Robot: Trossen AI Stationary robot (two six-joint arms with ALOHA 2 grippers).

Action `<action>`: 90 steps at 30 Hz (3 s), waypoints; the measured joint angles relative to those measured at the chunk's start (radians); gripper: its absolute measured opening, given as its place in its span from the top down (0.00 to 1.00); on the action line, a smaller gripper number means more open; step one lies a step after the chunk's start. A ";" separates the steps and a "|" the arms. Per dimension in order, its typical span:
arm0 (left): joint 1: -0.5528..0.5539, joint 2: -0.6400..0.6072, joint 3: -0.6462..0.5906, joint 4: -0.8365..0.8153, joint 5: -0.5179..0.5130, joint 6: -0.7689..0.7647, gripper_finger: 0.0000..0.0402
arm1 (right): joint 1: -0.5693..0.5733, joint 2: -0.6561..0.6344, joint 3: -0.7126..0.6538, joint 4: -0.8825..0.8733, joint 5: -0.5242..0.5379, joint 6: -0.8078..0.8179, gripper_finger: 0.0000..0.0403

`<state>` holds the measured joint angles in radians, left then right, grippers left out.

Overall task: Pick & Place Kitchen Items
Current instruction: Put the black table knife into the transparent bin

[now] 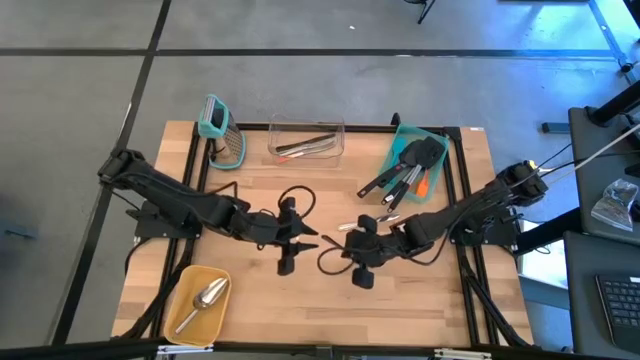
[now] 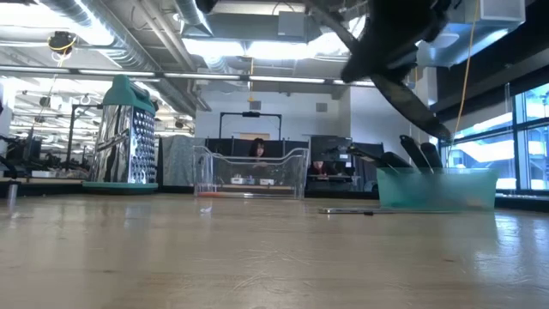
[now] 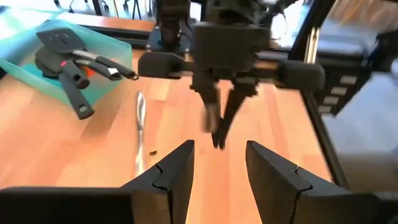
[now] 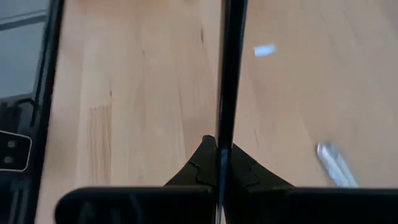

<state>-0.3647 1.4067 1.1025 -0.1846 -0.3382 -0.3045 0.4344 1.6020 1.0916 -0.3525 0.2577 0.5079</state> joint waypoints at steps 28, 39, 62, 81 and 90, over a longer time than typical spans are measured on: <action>0.291 0.274 0.437 -0.479 0.519 0.322 0.65 | -0.040 0.000 0.000 -0.210 -0.112 0.139 1.00; 0.293 0.546 0.823 -0.768 0.548 0.424 0.65 | -0.040 0.032 0.000 -0.228 -0.104 0.147 1.00; 0.304 0.630 0.859 -0.854 0.498 0.466 0.65 | -0.042 0.036 0.000 -0.220 -0.050 0.158 1.00; 0.295 0.630 0.838 -0.859 0.488 0.458 0.90 | -0.042 0.036 0.000 -0.218 -0.042 0.158 1.00; 0.281 0.630 0.837 -0.853 0.486 0.466 0.89 | -0.042 0.036 0.000 -0.219 -0.042 0.158 1.00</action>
<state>-0.0836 2.0365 1.9400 -1.0380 0.1474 0.1618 0.3923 1.6379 1.0912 -0.5713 0.2161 0.6655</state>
